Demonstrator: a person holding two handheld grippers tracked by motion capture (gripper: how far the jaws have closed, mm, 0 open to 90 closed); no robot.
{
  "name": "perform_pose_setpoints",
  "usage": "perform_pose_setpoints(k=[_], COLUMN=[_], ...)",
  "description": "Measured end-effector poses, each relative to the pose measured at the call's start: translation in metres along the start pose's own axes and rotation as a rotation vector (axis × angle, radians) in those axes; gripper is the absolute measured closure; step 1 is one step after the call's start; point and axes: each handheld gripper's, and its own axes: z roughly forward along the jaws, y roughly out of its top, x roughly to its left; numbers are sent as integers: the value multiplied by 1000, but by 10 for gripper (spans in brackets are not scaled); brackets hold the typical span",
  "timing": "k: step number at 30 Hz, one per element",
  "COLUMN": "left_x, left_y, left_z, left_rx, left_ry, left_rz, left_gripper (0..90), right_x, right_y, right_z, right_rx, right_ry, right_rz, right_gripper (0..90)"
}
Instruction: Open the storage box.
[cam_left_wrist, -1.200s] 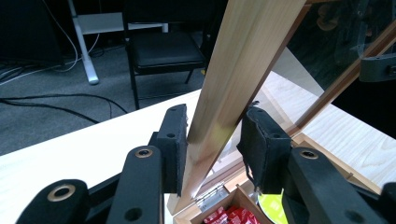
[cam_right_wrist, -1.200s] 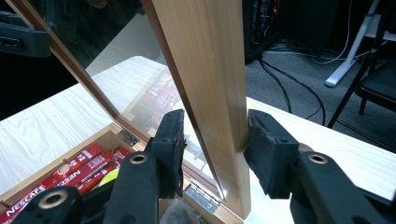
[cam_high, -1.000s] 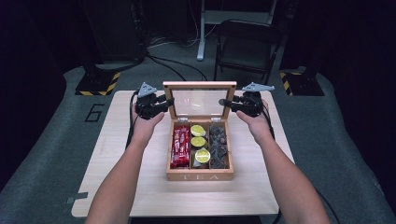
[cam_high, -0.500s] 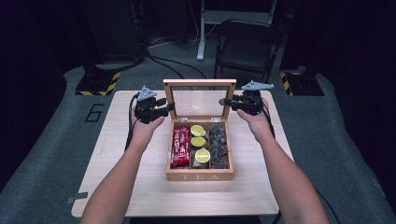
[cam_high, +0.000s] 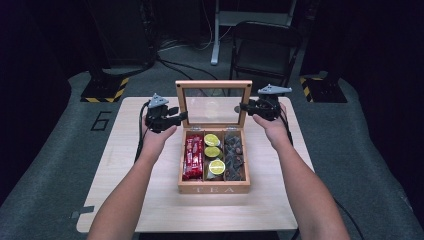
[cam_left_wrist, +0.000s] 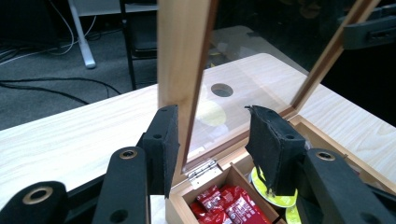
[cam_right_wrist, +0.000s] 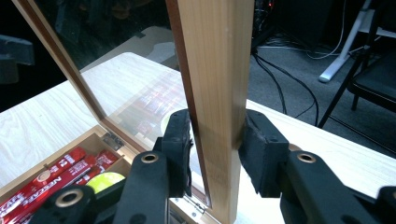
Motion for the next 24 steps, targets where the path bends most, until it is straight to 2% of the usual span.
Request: perform_pose_setpoints(k=[5, 12, 24], left_x=[-2, -7, -11], left_y=[1, 0, -9], left_z=[-3, -8, -14], left_rx=[5, -1, 14], left_ry=[-18, -46, -63], left_rz=[-12, -16, -21], left_gripper=[530, 531, 520], right_x=[0, -3, -6], right_y=[3, 4, 8], right_z=[4, 7, 11], right_rx=[11, 9, 29], right_ry=[-26, -29, -31], right_rz=[8, 14, 39], right_gripper=[637, 644, 645])
